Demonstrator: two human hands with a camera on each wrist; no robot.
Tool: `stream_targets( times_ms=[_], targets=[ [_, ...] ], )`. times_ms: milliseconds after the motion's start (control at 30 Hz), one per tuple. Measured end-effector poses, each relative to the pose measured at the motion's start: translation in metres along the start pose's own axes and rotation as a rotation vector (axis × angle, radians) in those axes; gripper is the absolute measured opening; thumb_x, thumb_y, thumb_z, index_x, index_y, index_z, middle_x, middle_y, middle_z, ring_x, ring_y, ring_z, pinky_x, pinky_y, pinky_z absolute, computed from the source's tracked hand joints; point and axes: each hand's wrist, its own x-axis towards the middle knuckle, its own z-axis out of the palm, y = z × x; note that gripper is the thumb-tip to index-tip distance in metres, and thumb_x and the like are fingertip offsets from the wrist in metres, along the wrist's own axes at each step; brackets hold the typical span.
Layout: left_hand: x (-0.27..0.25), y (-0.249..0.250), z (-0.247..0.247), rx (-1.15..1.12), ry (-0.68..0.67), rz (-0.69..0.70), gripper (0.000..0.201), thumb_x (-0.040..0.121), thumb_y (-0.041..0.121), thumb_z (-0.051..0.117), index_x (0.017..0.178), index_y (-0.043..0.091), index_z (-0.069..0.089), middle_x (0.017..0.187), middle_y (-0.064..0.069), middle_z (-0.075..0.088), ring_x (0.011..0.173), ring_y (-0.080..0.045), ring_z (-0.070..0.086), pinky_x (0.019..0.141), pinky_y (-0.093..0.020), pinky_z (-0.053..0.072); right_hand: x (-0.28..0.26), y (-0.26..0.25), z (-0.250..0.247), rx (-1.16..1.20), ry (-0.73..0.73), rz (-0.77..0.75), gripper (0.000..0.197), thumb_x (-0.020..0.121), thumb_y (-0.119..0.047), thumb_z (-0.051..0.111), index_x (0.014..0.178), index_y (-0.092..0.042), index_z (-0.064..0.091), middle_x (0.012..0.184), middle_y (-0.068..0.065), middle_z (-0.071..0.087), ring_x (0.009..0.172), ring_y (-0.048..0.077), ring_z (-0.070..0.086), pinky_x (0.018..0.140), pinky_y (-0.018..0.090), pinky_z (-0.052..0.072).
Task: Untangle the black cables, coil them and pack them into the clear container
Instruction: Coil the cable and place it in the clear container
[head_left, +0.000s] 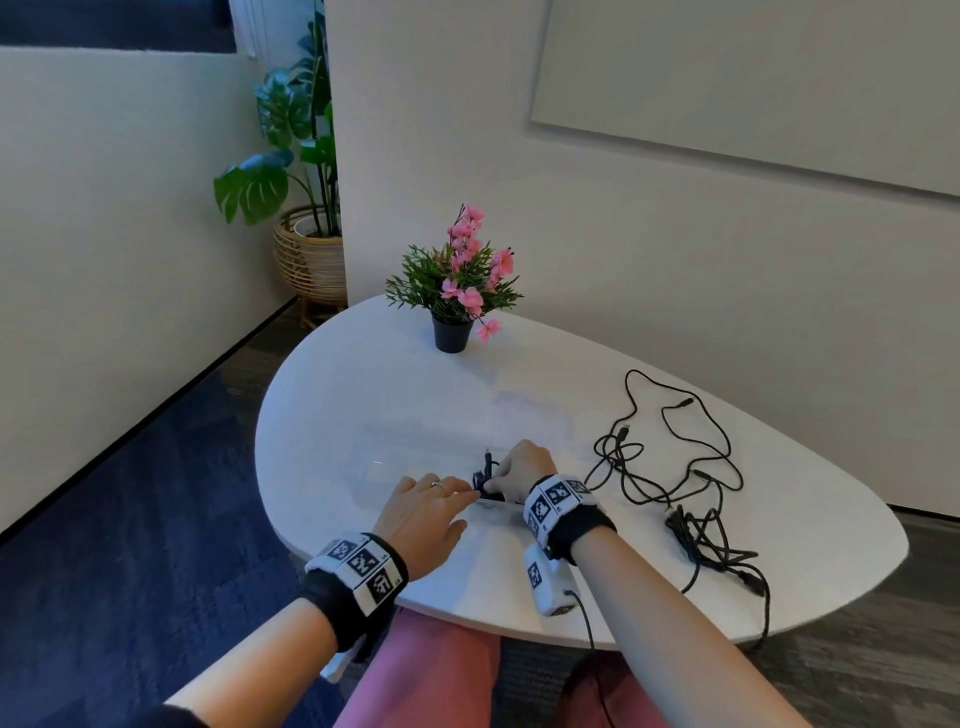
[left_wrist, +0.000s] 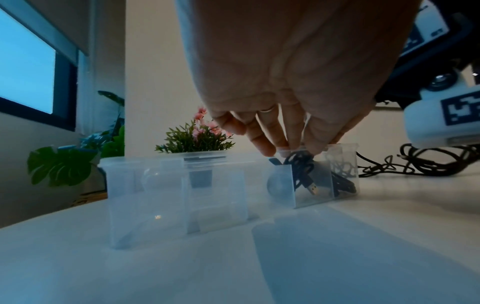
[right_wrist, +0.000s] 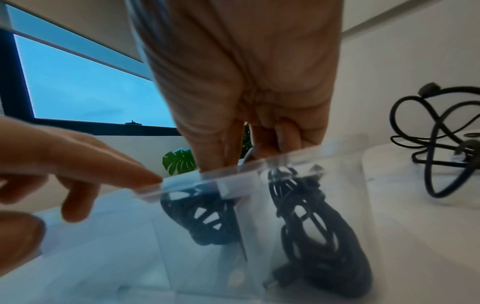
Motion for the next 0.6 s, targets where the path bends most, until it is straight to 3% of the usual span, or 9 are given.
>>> stream_targets(
  times_ms=[100, 300, 367, 467, 600],
  targets=[
    [0.002, 0.005, -0.001, 0.055, -0.012, 0.028, 0.047, 0.096, 0.035, 0.04, 0.143, 0.03, 0.032, 0.146, 0.009, 0.038, 0.123, -0.017, 0.045, 0.096, -0.033, 0.032, 0.004, -0.002, 0.0, 0.011, 0.01, 0.018, 0.025, 0.068, -0.02, 0.083, 0.08, 0.0, 0.075, 0.078, 0.013, 0.073, 0.062, 0.02, 0.062, 0.07, 0.033, 0.059],
    [0.012, 0.01, -0.008, 0.09, -0.094, 0.05, 0.049, 0.093, 0.039, 0.043, 0.139, 0.025, 0.034, 0.142, 0.004, 0.041, 0.112, -0.02, 0.056, 0.091, -0.036, 0.034, 0.011, -0.012, -0.005, -0.074, 0.023, -0.065, 0.031, 0.057, -0.017, 0.089, 0.077, 0.0, 0.071, 0.079, 0.009, 0.069, 0.07, 0.02, 0.063, 0.072, 0.032, 0.059],
    [0.016, 0.009, -0.013, 0.123, -0.11, 0.074, 0.049, 0.092, 0.04, 0.043, 0.138, 0.024, 0.035, 0.139, 0.003, 0.044, 0.109, -0.021, 0.057, 0.09, -0.037, 0.033, 0.013, -0.012, -0.004, -0.063, 0.047, -0.145, 0.026, 0.062, -0.009, 0.084, 0.082, -0.004, 0.068, 0.08, 0.008, 0.064, 0.079, 0.023, 0.064, 0.076, 0.031, 0.057],
    [0.021, 0.01, -0.018, 0.168, -0.141, 0.093, 0.05, 0.09, 0.042, 0.044, 0.136, 0.022, 0.038, 0.136, 0.002, 0.046, 0.104, -0.023, 0.059, 0.088, -0.038, 0.033, 0.019, -0.004, 0.002, -0.082, 0.058, -0.213, 0.033, 0.074, -0.01, 0.077, 0.104, -0.001, 0.069, 0.097, 0.014, 0.069, 0.094, 0.025, 0.065, 0.086, 0.029, 0.054],
    [0.026, 0.013, -0.021, 0.242, -0.165, 0.108, 0.049, 0.088, 0.045, 0.045, 0.128, 0.018, 0.044, 0.129, 0.0, 0.051, 0.093, -0.025, 0.061, 0.082, -0.038, 0.033, 0.025, -0.001, -0.001, -0.17, 0.092, -0.247, 0.024, 0.084, -0.001, 0.06, 0.104, 0.011, 0.065, 0.11, 0.027, 0.065, 0.106, 0.036, 0.06, 0.091, 0.04, 0.051]
  ],
)
